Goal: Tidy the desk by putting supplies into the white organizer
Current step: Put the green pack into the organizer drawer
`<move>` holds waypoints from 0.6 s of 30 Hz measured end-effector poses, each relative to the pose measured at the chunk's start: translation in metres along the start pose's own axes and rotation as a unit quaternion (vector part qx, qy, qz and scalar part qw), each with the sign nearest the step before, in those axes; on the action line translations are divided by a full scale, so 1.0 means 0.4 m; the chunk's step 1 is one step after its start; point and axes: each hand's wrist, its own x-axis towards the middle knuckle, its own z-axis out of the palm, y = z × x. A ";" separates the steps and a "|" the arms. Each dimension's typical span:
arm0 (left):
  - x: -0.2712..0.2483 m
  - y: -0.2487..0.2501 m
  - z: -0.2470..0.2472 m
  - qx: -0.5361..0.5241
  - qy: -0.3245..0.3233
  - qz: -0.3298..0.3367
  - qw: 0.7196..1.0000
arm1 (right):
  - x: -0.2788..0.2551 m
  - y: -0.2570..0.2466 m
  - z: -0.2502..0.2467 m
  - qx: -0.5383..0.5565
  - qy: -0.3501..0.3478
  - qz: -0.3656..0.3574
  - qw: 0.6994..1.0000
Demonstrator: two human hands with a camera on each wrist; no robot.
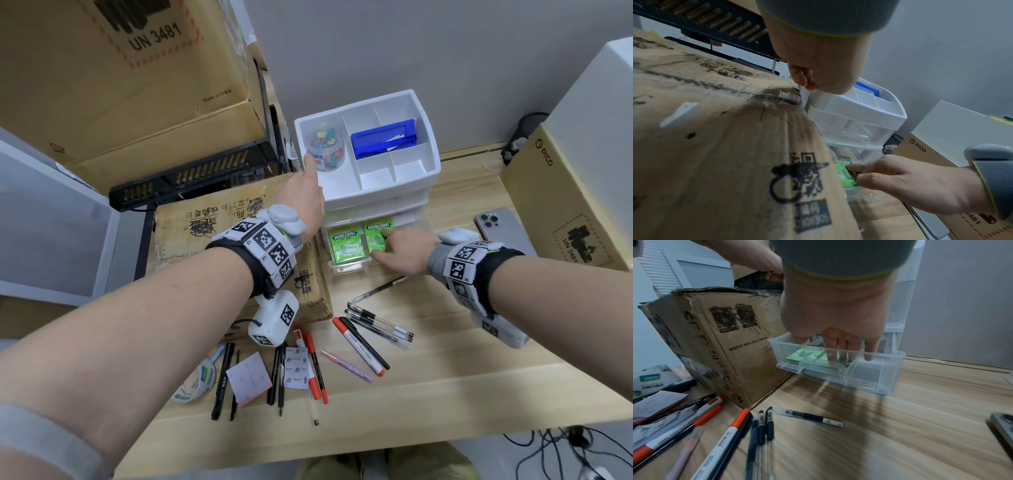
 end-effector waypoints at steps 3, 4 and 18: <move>-0.002 0.003 -0.001 0.000 0.000 -0.003 1.000 | -0.016 0.005 -0.006 0.017 -0.025 -0.007 1.000; -0.003 0.004 -0.002 0.000 0.000 -0.003 1.000 | -0.022 0.006 -0.007 0.033 -0.022 -0.011 0.999; -0.006 0.007 -0.008 0.031 -0.004 -0.010 0.999 | -0.104 -0.068 0.024 -0.011 0.072 -0.134 0.988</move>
